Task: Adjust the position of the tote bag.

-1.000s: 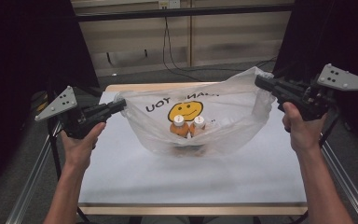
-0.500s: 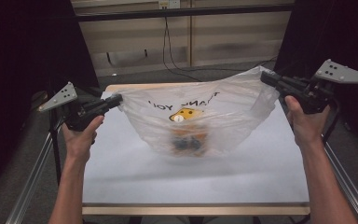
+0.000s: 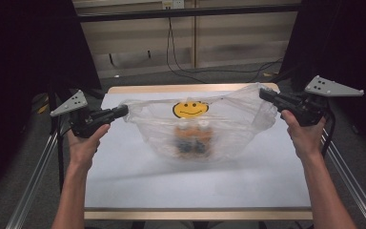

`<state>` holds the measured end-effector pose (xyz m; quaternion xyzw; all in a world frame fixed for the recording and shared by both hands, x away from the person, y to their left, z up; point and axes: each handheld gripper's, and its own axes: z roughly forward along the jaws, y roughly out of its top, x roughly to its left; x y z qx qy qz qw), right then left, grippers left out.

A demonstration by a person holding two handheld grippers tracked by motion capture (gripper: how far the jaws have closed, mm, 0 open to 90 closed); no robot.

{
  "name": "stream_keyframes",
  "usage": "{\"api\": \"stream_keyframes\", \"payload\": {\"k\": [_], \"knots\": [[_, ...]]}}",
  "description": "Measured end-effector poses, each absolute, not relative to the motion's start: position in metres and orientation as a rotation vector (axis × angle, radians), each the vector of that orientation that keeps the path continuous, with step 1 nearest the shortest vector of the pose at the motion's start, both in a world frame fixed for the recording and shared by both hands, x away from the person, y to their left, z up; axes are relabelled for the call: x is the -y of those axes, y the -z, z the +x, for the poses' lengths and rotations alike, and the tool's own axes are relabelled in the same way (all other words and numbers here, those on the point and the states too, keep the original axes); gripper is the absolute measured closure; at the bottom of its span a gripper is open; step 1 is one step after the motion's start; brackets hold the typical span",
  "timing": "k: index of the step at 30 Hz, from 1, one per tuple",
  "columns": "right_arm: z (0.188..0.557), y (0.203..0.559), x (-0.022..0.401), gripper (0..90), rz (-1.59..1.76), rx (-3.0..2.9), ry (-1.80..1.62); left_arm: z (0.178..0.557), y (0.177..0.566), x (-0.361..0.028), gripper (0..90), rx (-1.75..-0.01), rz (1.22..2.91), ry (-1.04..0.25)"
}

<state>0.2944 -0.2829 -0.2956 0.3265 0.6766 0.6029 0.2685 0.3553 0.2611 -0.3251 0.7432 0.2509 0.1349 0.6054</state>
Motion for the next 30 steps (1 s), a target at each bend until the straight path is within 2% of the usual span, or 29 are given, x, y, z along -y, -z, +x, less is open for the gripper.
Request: {"api": "stream_keyframes", "payload": {"k": [16, 30], "knots": [[0.298, 0.336, 0.284, 90.0, 0.961, -1.878, -1.589, 0.365, 0.347, -0.259, 89.6, -0.592, 1.810, -0.223], [0.323, 0.369, 0.271, 90.0, 1.027, -1.963, -1.508, 0.380, 0.370, -0.251, 89.5, -0.632, 1.884, -0.188]]}}
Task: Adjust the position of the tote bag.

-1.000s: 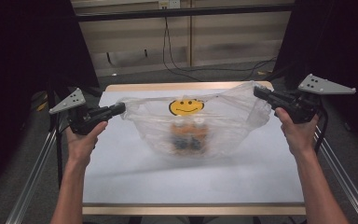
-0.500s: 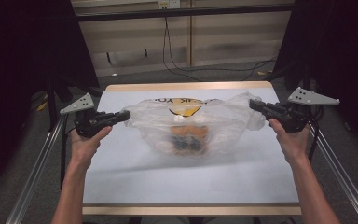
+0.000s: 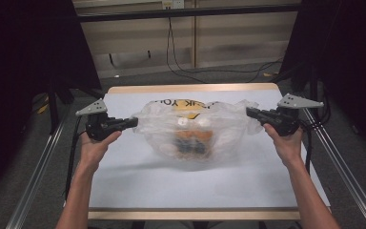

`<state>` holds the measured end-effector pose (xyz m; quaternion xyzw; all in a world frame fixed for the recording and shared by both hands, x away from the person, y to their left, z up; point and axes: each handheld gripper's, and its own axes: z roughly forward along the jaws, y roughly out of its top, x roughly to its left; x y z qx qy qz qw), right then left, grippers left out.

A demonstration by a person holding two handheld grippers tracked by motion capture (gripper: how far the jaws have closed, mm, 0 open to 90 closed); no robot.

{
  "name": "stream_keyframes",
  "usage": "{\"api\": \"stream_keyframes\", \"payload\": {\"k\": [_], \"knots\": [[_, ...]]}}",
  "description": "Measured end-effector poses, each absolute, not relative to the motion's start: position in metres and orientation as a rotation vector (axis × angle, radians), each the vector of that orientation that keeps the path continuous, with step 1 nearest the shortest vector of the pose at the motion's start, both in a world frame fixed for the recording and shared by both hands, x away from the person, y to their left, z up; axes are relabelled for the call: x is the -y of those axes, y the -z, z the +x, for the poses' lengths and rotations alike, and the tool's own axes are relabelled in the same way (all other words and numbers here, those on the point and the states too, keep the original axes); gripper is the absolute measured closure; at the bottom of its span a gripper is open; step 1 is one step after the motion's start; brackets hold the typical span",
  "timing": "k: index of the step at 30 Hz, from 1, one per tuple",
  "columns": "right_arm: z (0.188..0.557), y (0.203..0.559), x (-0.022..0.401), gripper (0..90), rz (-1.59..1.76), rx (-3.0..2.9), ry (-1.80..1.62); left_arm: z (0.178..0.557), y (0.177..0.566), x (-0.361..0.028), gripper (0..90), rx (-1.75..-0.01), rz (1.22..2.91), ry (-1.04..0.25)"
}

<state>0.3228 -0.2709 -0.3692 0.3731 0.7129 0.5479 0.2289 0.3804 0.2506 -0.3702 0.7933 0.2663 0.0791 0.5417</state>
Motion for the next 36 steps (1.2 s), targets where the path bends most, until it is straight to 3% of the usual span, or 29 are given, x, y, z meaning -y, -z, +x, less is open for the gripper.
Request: {"api": "stream_keyframes", "payload": {"k": [17, 36], "knots": [[0.316, 0.401, 0.277, 90.0, 1.119, -2.056, -1.387, 0.383, 0.399, -0.251, 89.6, -0.650, 2.040, -0.092], [0.329, 0.431, 0.287, 90.0, 1.197, -2.139, -1.216, 0.393, 0.426, -0.263, 90.0, -0.749, 2.096, -0.139]]}}
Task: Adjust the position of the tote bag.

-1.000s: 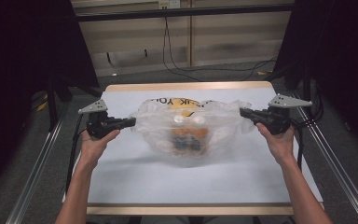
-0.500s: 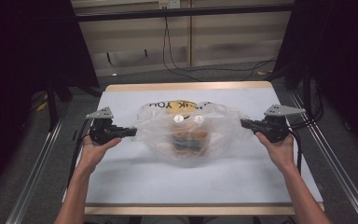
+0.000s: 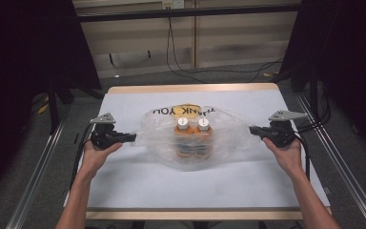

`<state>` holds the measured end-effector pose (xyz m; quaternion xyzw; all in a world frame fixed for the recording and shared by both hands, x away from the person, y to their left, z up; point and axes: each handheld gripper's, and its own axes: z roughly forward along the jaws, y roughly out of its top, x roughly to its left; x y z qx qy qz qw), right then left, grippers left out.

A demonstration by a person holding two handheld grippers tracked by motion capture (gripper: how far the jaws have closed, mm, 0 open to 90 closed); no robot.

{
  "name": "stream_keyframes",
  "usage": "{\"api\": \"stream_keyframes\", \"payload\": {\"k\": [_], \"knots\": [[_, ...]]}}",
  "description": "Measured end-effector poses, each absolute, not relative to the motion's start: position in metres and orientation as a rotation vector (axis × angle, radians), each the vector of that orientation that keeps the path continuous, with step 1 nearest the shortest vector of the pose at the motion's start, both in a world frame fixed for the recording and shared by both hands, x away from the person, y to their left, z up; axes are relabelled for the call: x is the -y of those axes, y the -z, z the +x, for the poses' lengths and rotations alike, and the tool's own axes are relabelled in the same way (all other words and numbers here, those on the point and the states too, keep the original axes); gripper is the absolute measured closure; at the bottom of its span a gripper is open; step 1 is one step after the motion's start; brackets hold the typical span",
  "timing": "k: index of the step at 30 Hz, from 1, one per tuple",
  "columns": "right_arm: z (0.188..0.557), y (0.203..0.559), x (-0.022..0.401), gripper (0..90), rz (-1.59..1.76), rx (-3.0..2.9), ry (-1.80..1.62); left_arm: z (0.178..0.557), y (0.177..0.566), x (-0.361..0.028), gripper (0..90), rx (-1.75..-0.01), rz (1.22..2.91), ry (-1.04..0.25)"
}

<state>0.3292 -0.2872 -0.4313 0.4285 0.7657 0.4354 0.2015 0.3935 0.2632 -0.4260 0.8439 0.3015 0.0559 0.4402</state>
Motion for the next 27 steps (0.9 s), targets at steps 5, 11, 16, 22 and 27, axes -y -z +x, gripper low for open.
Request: {"api": "stream_keyframes", "payload": {"k": [5, 11, 16, 22, 27], "knots": [[0.331, 0.437, 0.292, 90.0, 1.210, -2.149, -1.176, 0.394, 0.428, -0.261, 90.0, -0.743, 2.149, -0.156], [0.333, 0.446, 0.292, 90.0, 1.212, -2.184, -1.125, 0.394, 0.439, -0.251, 90.0, -0.738, 2.272, -0.186], [0.336, 0.452, 0.293, 90.0, 1.213, -2.215, -1.089, 0.395, 0.443, -0.247, 90.0, -0.732, 2.303, -0.191], [0.341, 0.462, 0.294, 90.0, 1.226, -2.251, -1.046, 0.395, 0.450, -0.242, 90.0, -0.723, 2.334, -0.189], [0.342, 0.464, 0.294, 90.0, 1.216, -2.269, -1.037, 0.398, 0.453, -0.247, 90.0, -0.716, 2.336, -0.174]]}}
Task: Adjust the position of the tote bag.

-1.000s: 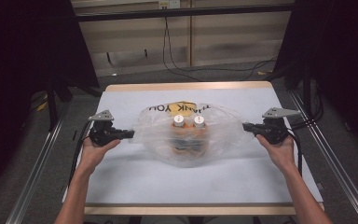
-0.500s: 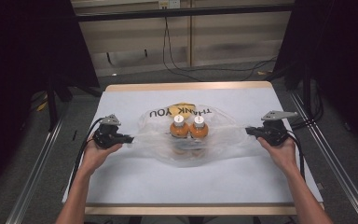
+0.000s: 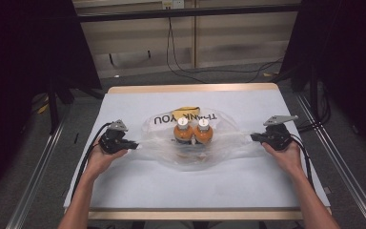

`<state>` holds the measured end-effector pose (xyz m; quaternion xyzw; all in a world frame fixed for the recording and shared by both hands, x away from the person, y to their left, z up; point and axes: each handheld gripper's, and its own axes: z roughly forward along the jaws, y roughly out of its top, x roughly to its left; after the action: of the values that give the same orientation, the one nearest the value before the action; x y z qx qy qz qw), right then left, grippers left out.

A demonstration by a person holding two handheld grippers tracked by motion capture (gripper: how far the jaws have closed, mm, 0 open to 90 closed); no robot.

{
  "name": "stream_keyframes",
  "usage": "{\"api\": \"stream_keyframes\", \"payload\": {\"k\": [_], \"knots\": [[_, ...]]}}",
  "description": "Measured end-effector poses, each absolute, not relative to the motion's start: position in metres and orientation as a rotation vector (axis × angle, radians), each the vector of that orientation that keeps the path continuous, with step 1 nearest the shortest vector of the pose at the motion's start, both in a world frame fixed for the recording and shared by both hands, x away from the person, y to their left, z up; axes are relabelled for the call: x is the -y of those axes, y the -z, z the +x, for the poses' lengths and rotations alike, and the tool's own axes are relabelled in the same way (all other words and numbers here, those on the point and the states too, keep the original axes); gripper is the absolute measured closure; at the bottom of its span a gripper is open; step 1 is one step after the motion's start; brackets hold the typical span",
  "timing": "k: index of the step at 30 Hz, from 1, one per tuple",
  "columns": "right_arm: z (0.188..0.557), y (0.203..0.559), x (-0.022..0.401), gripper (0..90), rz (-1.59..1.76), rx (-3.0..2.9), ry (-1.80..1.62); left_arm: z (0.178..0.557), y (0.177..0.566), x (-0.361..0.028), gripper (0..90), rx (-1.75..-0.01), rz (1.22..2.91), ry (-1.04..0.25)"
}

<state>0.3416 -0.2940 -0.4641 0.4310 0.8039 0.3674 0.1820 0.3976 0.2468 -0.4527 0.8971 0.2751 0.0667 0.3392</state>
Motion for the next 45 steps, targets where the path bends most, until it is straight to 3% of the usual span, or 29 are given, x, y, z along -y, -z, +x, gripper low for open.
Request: {"api": "stream_keyframes", "payload": {"k": [23, 26, 31, 35, 39, 45], "knots": [[0.343, 0.482, 0.287, 89.3, 1.208, -2.333, -0.921, 0.394, 0.470, -0.246, 89.6, -0.720, 2.384, -0.153], [0.343, 0.482, 0.287, 85.4, 1.202, -2.324, -0.920, 0.394, 0.469, -0.248, 84.9, -0.716, 2.368, -0.144], [0.340, 0.477, 0.290, 71.6, 1.220, -2.296, -0.987, 0.394, 0.462, -0.256, 73.6, -0.745, 2.274, -0.134], [0.337, 0.469, 0.294, 55.6, 1.224, -2.269, -1.046, 0.393, 0.456, -0.259, 63.0, -0.747, 2.224, -0.136], [0.332, 0.458, 0.299, 46.8, 1.216, -2.224, -1.124, 0.392, 0.449, -0.259, 49.5, -0.773, 2.174, -0.122], [0.330, 0.452, 0.301, 32.1, 1.224, -2.198, -1.208, 0.392, 0.443, -0.262, 41.9, -0.780, 2.114, -0.125]]}}
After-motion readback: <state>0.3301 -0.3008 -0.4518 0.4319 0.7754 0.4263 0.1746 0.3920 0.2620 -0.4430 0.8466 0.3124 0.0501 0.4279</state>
